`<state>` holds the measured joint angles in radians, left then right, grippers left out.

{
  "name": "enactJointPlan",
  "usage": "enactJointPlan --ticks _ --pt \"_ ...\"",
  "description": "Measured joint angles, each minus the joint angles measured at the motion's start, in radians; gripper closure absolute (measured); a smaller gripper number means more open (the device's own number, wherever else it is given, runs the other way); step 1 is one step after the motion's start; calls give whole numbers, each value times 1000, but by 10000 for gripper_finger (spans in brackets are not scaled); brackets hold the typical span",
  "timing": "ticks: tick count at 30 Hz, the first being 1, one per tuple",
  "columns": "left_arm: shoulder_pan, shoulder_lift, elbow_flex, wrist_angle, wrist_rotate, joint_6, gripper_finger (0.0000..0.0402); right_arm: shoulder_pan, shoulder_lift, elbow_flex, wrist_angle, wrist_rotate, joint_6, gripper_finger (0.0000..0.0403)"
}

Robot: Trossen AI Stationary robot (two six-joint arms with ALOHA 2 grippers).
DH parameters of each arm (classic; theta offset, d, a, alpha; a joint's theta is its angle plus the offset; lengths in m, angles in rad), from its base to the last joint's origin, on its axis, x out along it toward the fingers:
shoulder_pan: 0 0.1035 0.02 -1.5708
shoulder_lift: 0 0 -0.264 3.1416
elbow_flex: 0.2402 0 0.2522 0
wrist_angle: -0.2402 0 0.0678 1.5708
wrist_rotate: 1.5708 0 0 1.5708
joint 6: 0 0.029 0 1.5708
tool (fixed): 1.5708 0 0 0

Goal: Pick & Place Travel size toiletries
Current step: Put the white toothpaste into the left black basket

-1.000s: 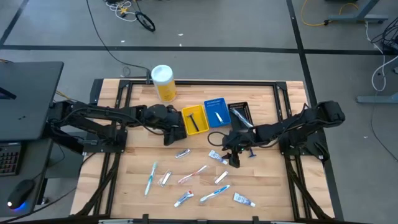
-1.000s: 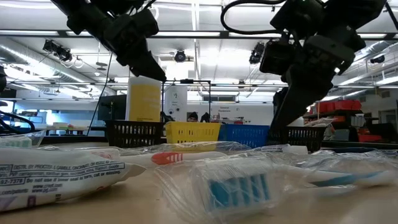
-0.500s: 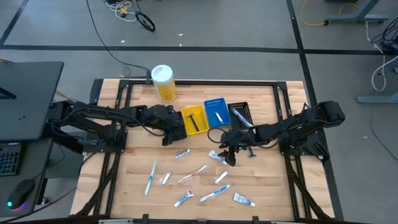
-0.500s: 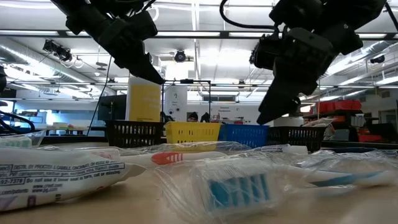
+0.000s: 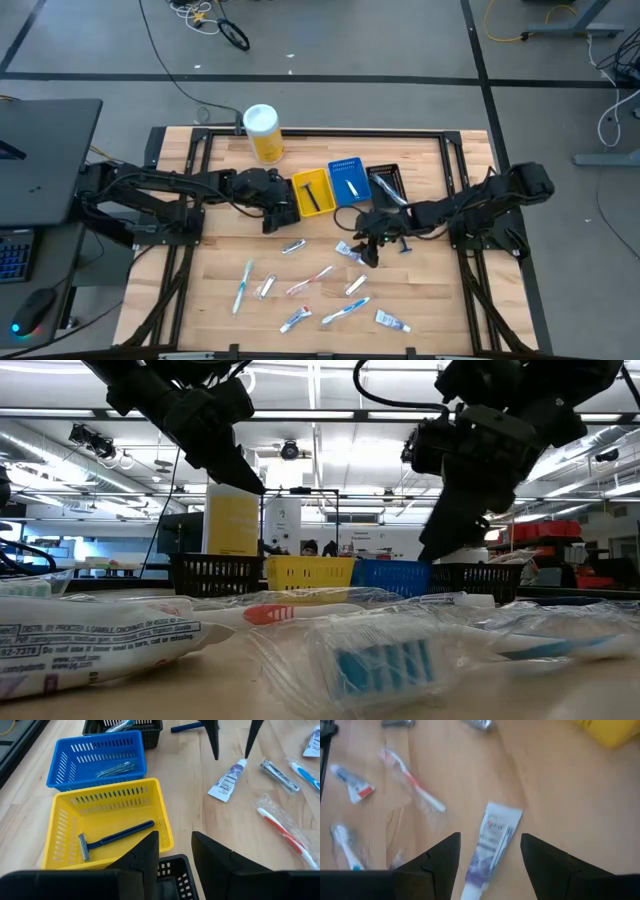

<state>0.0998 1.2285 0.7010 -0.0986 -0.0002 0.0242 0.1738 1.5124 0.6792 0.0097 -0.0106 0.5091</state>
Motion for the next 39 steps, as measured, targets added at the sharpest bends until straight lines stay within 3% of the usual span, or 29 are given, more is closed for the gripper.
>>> enactJointPlan --ticks 17,22,29,35,39 --pt "0 0 0 -1 0 -18 278 92 154 2 -9 31 -7 187" --pt "0 0 0 0 0 -17 278 112 155 4 -53 114 -60 216" --pt "0 0 0 10 0 -21 278 109 157 3 -53 123 -106 279" --pt "0 0 0 93 3 -60 278 88 124 -4 -29 116 -140 290" --pt "1 0 0 118 -51 -41 278 63 55 -3 -5 246 -257 291"
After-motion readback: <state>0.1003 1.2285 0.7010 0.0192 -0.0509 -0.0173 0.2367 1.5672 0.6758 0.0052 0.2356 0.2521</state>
